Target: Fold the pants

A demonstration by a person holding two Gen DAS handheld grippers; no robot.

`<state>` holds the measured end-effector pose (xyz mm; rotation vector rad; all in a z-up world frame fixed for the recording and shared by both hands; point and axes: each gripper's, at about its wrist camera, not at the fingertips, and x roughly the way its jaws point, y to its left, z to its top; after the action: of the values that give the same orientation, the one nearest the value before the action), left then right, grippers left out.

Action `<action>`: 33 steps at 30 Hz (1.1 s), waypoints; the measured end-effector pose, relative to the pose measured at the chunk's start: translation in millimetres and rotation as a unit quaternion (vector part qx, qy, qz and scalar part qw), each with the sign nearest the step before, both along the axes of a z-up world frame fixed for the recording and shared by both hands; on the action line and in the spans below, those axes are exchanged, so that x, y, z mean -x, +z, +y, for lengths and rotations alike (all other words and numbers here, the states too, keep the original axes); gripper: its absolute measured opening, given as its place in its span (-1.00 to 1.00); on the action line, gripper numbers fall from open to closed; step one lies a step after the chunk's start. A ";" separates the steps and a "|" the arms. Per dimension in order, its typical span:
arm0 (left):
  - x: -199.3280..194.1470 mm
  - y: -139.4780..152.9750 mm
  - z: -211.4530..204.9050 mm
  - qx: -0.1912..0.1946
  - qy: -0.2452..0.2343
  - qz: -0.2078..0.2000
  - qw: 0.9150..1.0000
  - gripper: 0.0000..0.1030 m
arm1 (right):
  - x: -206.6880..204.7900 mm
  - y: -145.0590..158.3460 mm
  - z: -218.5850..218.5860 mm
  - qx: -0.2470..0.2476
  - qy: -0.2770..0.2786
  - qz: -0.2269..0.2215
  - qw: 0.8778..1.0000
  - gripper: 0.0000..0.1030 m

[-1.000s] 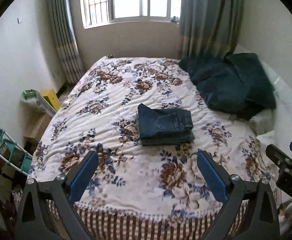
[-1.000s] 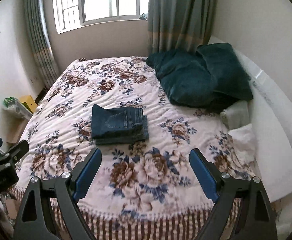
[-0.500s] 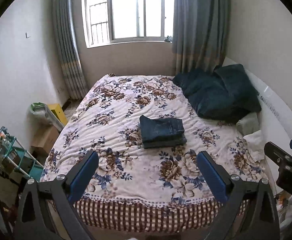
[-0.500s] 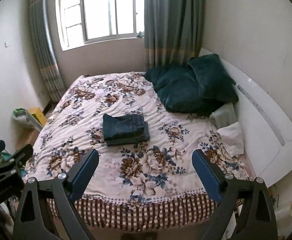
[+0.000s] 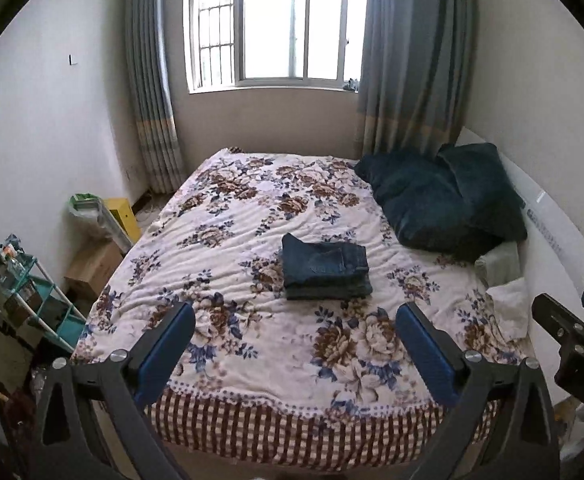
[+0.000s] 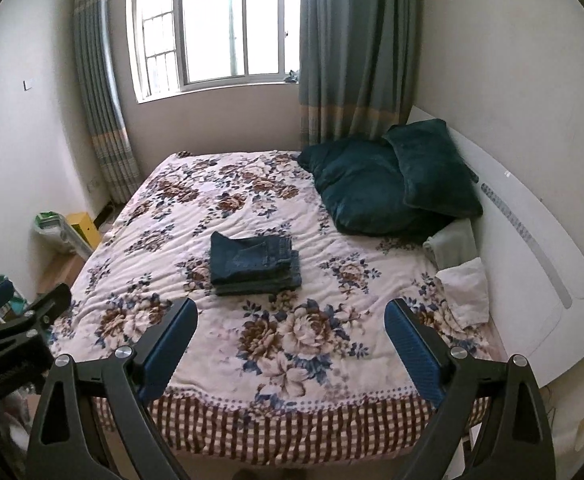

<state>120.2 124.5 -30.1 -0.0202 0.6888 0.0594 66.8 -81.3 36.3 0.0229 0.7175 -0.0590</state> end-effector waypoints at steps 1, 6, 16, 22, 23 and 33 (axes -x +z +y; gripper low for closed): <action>-7.6 -1.6 -1.2 0.000 0.002 -0.001 1.000 1.00 | -5.7 -1.0 -1.5 0.000 -0.004 -0.004 1.000 0.88; -33.2 -10.4 -9.0 -0.018 0.020 -0.001 1.000 1.00 | -44.9 -11.3 -9.7 0.004 -0.011 -0.006 1.000 0.88; -83.2 -39.5 -22.6 -0.039 0.026 0.032 0.998 1.00 | -115.5 -49.6 -24.9 0.005 -0.022 0.021 1.000 0.88; -103.9 -51.3 -29.7 -0.047 0.024 0.043 0.998 1.00 | -145.8 -73.6 -33.0 0.007 -0.026 0.041 0.999 0.88; -107.0 -52.6 -31.3 -0.048 0.024 0.045 0.998 1.00 | -148.5 -76.8 -33.3 0.007 -0.026 0.043 0.999 0.88; -118.7 -55.3 -37.1 -0.044 0.022 0.054 0.997 1.00 | -162.3 -89.3 -36.9 0.005 -0.026 0.052 0.998 0.88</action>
<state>238.9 87.4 -85.4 0.0527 0.7926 0.1330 229.1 -118.2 -53.1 0.0281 0.8205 -0.1139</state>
